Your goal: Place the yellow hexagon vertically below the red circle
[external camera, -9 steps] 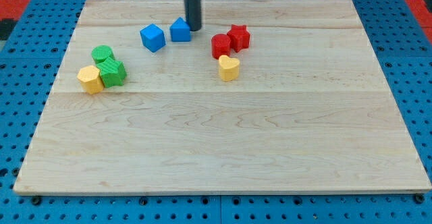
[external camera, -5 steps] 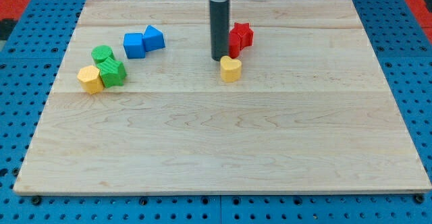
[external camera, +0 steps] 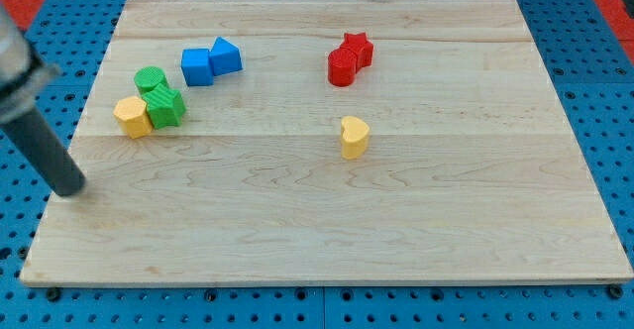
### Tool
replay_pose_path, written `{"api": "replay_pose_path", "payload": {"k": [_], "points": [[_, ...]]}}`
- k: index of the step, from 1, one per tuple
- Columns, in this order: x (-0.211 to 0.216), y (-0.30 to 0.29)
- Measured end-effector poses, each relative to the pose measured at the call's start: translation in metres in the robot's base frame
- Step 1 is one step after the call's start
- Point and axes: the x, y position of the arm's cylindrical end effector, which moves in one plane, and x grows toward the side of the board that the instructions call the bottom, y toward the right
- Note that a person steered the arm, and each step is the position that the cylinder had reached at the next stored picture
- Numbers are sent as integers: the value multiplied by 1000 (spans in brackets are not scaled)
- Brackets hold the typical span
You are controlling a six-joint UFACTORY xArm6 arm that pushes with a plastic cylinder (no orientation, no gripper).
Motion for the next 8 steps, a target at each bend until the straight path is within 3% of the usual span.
{"api": "replay_pose_path", "payload": {"k": [1,2,4,7,8], "points": [[-65,-2],[-102,-13],[-86,98],[2,77],[10,117]]}}
